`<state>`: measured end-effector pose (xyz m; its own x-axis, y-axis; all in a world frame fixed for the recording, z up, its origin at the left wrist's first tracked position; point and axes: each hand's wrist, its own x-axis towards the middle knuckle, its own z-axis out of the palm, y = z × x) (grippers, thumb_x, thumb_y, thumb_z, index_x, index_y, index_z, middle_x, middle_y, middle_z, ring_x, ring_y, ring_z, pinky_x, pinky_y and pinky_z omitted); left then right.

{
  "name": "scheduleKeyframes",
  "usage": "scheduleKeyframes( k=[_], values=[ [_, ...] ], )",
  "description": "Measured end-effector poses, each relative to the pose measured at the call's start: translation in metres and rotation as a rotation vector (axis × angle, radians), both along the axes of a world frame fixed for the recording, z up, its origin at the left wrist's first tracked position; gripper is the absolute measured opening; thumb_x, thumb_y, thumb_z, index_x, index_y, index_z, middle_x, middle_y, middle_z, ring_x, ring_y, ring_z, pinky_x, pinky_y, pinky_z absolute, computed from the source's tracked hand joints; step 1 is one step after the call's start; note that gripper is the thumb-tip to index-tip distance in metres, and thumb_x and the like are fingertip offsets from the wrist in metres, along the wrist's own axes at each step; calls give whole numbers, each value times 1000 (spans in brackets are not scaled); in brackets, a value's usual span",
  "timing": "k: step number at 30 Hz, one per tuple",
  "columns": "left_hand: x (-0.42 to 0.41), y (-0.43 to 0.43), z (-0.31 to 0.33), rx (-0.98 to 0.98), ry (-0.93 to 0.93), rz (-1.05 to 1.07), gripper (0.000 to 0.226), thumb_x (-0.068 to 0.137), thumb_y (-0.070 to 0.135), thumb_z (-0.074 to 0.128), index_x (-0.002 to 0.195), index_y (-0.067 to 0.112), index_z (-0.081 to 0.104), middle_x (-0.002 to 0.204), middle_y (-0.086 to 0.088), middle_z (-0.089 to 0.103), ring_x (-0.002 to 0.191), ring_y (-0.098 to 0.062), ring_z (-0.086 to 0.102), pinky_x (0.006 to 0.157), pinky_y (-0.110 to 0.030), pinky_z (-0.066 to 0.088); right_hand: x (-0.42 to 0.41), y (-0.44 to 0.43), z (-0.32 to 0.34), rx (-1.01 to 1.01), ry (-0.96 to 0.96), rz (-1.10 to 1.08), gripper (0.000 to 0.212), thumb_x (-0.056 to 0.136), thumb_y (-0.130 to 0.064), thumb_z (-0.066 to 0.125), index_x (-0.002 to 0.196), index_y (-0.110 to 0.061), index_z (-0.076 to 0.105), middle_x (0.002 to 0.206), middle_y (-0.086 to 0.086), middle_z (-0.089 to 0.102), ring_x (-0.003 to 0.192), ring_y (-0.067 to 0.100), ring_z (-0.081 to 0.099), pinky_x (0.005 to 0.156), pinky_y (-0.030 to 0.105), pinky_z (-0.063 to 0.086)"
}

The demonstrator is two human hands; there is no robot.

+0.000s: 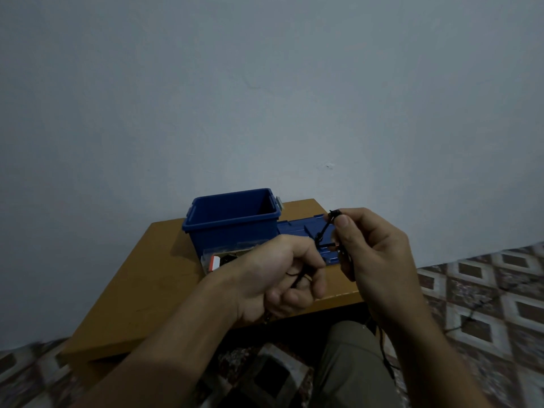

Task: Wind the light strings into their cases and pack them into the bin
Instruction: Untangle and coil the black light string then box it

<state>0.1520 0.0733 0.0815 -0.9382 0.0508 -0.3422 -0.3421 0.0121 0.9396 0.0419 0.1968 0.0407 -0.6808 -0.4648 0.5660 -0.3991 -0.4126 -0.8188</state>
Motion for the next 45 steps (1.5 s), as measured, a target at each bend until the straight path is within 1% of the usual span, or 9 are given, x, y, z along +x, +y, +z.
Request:
scheduleKeyframes(
  k=[6,10,16,21,25,28,32,38,45],
  values=[
    [6,2,15,433,311,-251,28,95,23,48,91,-1,62,49,-1,52,38,-8,45,40,-22,31,0,-2,-7,270,72,99,33,96,-38,54,83,-12,71,54,-9,56,47,1,44,48,17,35],
    [1,-1,19,540,468,-122,27,93,7,54,117,-4,61,75,-8,62,55,-11,54,50,-23,39,7,-4,-6,398,103,191,39,101,-38,51,79,-11,68,55,-2,59,47,11,45,50,28,36],
    [-5,5,19,443,634,306,42,78,-12,46,113,1,65,96,-11,73,71,-14,68,56,-23,51,16,3,6,499,176,243,36,103,-34,47,75,-18,63,56,-10,64,49,6,50,52,17,40],
    [-4,7,23,445,638,488,37,80,2,47,113,5,64,86,-6,70,53,-10,44,46,-21,31,14,4,5,524,187,277,29,103,-27,51,80,-17,65,67,-2,67,55,13,54,57,29,46],
    [-9,4,22,412,659,584,31,97,-5,37,115,3,61,90,-8,73,53,-9,49,44,-19,38,14,5,5,559,199,349,23,103,-26,52,93,-13,67,72,2,70,58,20,56,58,33,46],
    [-12,2,19,378,683,640,43,95,-18,30,121,0,58,103,-13,75,78,-16,71,61,-22,56,16,5,5,567,210,338,22,103,-27,52,94,-15,68,70,0,70,57,19,56,56,30,46],
    [-11,-2,15,346,704,720,45,97,-19,29,124,2,58,113,-13,74,107,-23,71,86,-29,59,13,6,5,575,205,250,24,101,-29,55,88,-15,70,65,-2,68,51,11,53,51,24,45],
    [-7,-2,16,206,691,739,45,98,-17,31,124,6,59,118,-10,73,113,-19,68,92,-27,52,9,8,5,503,144,164,36,96,-37,61,69,-14,60,54,-3,59,50,13,50,54,29,45],
    [-6,-5,8,-262,567,683,39,99,-12,38,119,9,64,112,-5,75,107,-15,70,97,-28,50,5,16,10,294,53,215,42,89,-42,67,57,-20,51,52,2,51,49,20,45,52,36,43]
  ],
)
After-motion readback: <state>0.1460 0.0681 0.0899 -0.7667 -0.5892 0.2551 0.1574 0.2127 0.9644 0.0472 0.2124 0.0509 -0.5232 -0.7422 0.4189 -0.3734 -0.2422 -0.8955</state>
